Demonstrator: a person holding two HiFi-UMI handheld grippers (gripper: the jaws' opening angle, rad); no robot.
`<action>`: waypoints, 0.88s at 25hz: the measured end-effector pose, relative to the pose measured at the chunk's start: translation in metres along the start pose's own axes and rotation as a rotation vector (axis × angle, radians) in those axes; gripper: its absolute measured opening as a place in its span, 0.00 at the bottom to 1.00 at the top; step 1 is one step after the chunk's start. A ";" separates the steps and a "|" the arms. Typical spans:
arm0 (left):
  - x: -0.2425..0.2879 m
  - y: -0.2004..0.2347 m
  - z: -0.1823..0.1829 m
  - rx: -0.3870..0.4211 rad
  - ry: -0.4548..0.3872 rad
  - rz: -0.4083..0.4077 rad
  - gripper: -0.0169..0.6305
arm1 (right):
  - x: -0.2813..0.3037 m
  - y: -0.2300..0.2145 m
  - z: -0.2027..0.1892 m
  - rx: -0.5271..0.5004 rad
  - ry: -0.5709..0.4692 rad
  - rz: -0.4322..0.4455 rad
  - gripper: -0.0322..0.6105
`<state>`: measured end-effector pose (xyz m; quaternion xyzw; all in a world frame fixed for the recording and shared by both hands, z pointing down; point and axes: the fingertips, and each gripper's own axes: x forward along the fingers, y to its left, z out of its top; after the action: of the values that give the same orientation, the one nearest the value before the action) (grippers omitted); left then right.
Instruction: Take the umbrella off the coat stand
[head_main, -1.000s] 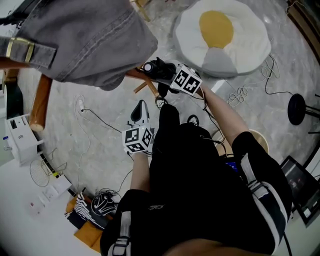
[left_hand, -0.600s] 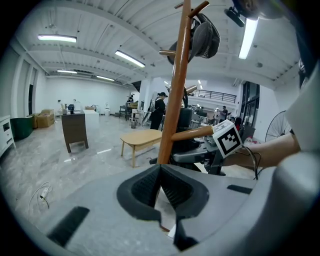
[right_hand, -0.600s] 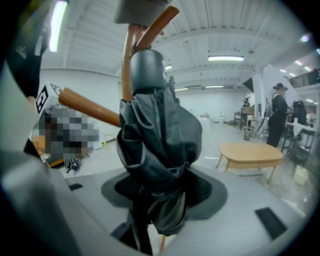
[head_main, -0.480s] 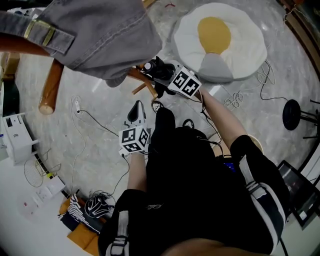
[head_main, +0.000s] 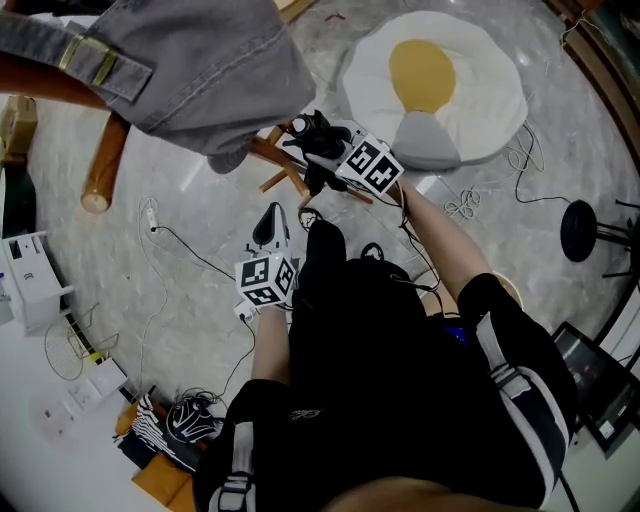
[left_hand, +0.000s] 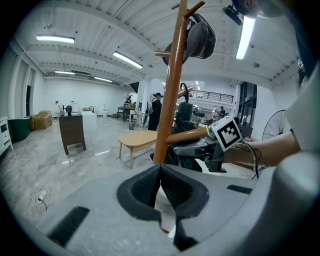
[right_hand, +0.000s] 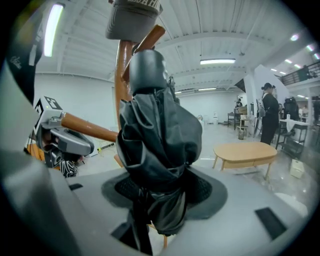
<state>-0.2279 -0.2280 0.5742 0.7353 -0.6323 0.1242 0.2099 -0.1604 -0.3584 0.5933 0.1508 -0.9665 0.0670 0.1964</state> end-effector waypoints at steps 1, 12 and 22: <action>0.001 -0.001 0.000 0.001 0.000 -0.003 0.03 | -0.003 -0.002 0.001 0.008 -0.002 -0.006 0.42; -0.008 -0.014 0.004 0.012 -0.007 -0.006 0.03 | -0.037 -0.034 0.016 0.110 -0.068 -0.138 0.42; -0.022 -0.010 0.006 0.027 0.016 -0.052 0.03 | -0.069 -0.036 0.014 0.177 -0.095 -0.304 0.42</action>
<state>-0.2220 -0.2100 0.5576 0.7532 -0.6097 0.1330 0.2080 -0.0937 -0.3770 0.5556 0.3151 -0.9310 0.1143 0.1446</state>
